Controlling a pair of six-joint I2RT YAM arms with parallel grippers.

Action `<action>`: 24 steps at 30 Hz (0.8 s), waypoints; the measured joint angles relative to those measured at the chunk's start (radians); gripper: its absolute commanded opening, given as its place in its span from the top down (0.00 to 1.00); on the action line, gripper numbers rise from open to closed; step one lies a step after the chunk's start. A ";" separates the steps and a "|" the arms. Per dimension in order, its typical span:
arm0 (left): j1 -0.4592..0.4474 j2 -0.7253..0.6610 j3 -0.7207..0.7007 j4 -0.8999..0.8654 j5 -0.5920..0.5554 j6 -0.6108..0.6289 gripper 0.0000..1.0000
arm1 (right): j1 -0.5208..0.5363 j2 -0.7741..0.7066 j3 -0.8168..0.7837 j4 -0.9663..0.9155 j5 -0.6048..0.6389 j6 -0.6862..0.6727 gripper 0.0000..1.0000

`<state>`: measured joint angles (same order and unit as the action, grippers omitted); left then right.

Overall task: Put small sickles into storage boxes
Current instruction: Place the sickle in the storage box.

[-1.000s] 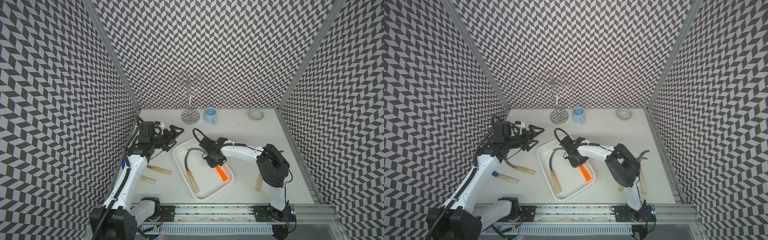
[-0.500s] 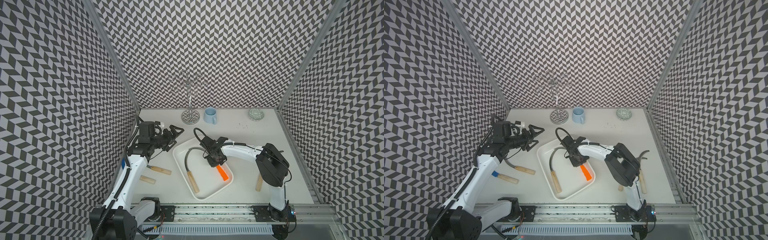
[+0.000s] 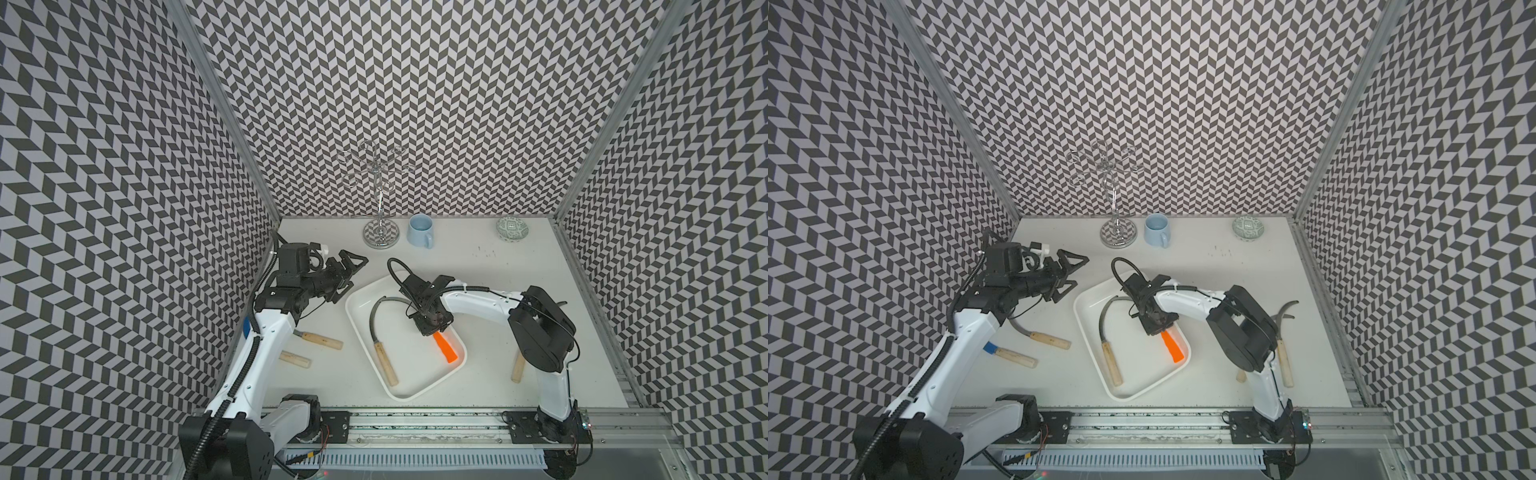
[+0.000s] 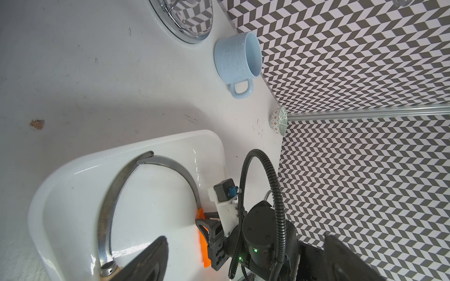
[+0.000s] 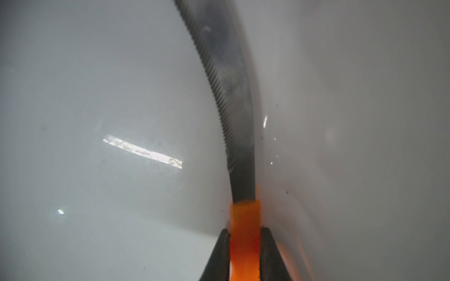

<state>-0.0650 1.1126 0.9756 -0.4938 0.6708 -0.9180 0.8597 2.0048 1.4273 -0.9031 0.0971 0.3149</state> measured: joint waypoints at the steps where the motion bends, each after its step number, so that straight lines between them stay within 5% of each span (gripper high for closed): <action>1: 0.000 0.000 0.000 0.000 0.000 0.000 0.00 | 0.000 0.001 0.000 0.000 0.000 0.000 0.79; 11: 0.000 0.000 0.000 0.000 0.000 0.000 0.01 | 0.000 0.006 0.000 0.007 -0.004 0.002 0.76; 24: 0.000 -0.008 -0.026 0.024 0.006 -0.026 0.01 | 0.001 0.006 0.001 0.013 -0.007 -0.001 0.59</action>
<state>-0.0650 1.1046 0.9497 -0.4698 0.6769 -0.9440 0.8604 2.0109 1.4281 -0.8906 0.0902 0.3141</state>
